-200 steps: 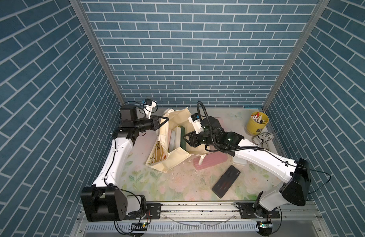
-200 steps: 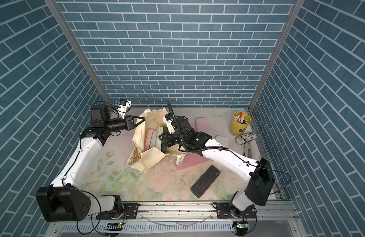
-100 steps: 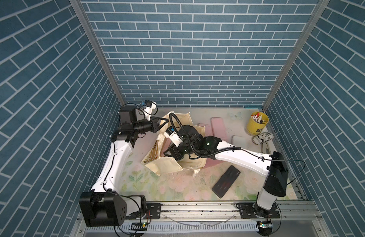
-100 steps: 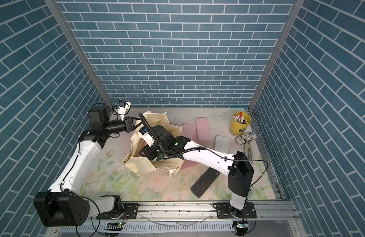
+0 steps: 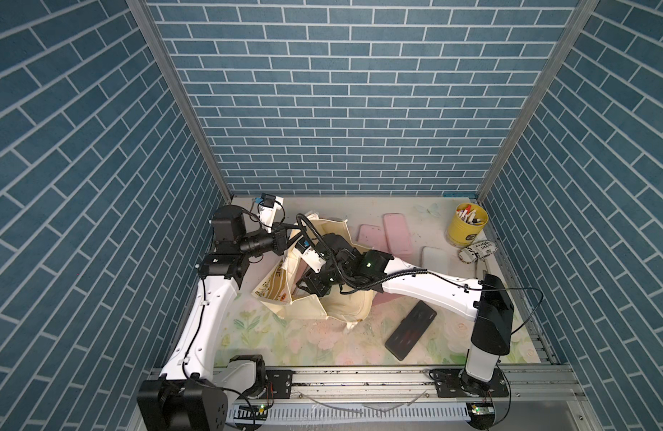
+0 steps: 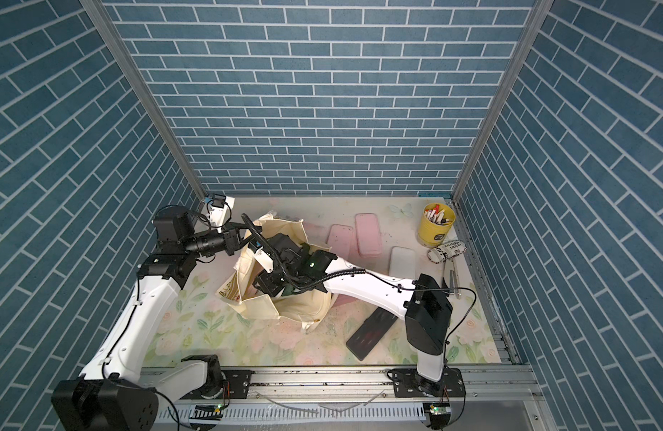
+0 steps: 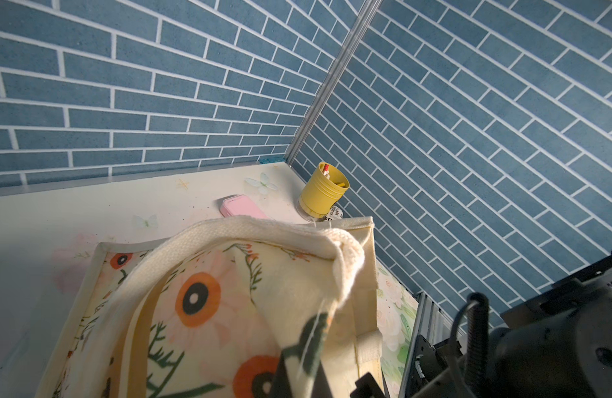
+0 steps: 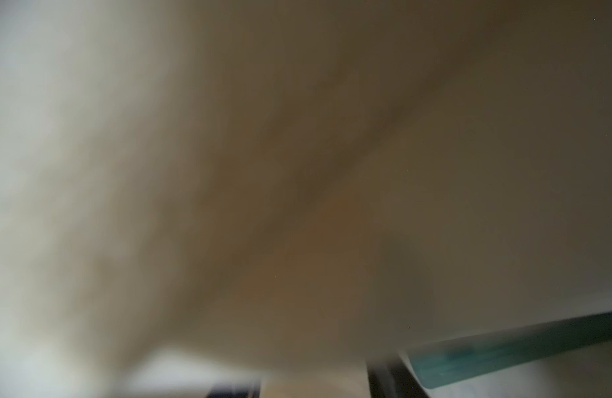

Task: Take out the pencil case from the canvas bag
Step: Pick up the pencil case from the canvas bag.

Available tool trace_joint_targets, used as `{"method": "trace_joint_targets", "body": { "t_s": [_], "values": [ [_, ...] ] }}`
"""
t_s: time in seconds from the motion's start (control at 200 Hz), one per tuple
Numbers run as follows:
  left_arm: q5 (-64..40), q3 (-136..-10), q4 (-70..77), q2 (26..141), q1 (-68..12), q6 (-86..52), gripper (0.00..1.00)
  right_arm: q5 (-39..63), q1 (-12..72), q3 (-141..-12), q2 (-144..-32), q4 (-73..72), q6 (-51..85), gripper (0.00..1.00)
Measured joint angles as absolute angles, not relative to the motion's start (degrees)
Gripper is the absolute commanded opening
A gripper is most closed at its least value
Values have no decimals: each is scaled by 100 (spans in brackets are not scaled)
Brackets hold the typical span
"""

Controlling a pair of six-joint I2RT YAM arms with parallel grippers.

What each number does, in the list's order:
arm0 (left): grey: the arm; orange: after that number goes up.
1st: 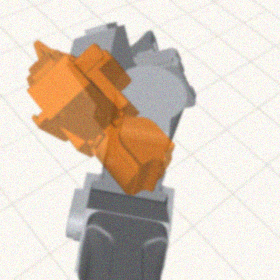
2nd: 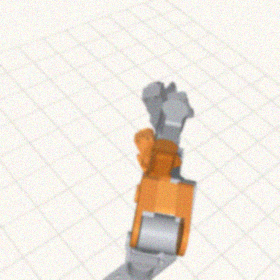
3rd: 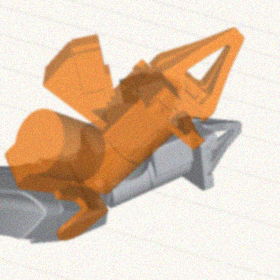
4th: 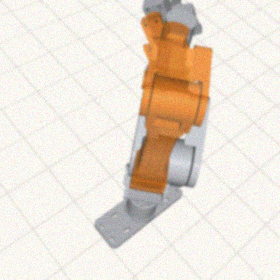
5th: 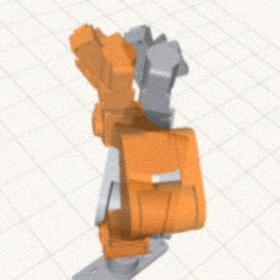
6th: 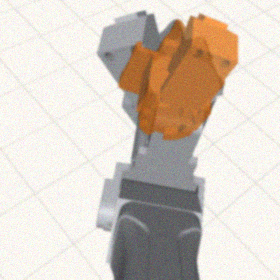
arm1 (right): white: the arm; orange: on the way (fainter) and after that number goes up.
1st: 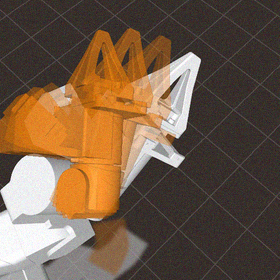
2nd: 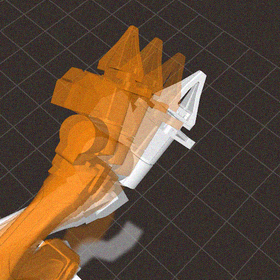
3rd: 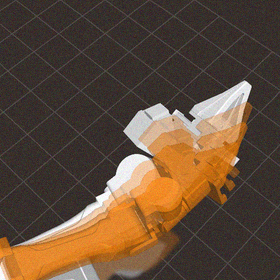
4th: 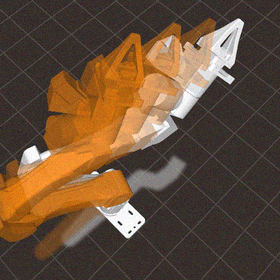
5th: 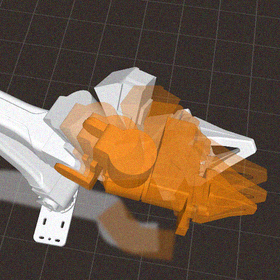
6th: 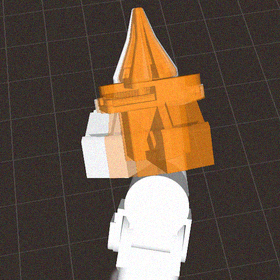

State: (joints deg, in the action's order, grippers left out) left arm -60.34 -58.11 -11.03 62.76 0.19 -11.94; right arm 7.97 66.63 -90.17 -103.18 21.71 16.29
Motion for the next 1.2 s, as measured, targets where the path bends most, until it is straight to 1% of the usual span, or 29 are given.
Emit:
{"method": "trace_joint_targets", "body": {
  "t_s": [0.135,0.25,0.325,0.445,0.53,0.725,0.991,1.131,1.201],
  "values": [
    [-6136,-5321,-681,5940,8,-1260,0,-54,6687,-8409,-9979,2084,2060,41],
    [-6191,-5054,-368,5747,5,-1428,0,-652,6685,-7865,-9767,1940,2602,38],
    [-6204,-5015,-255,5695,5,-1483,0,-930,6672,-7658,-9708,1874,2915,38],
    [-6272,-4976,-108,5653,1,-1599,0,-1376,6670,-7599,-9708,1828,3391,43],
    [-6329,-4974,-23,5658,-1,-1712,0,-1662,6670,-7599,-9712,1739,3686,43],
    [-6449,-4901,419,5662,-80,-2053,0,-1778,6670,-7728,-9994,1409,3927,44],
    [-6683,-4593,1796,5828,-318,-3048,0,-1841,6687,-8805,-10997,1297,4661,48],
    [-6757,-4550,2213,5867,-362,-3332,0,-1914,6681,-8855,-11080,1184,5107,54],
    [-6766,-4547,2314,5885,-366,-3398,0,-1940,6650,-8855,-11091,1173,5415,55]
  ]
}}
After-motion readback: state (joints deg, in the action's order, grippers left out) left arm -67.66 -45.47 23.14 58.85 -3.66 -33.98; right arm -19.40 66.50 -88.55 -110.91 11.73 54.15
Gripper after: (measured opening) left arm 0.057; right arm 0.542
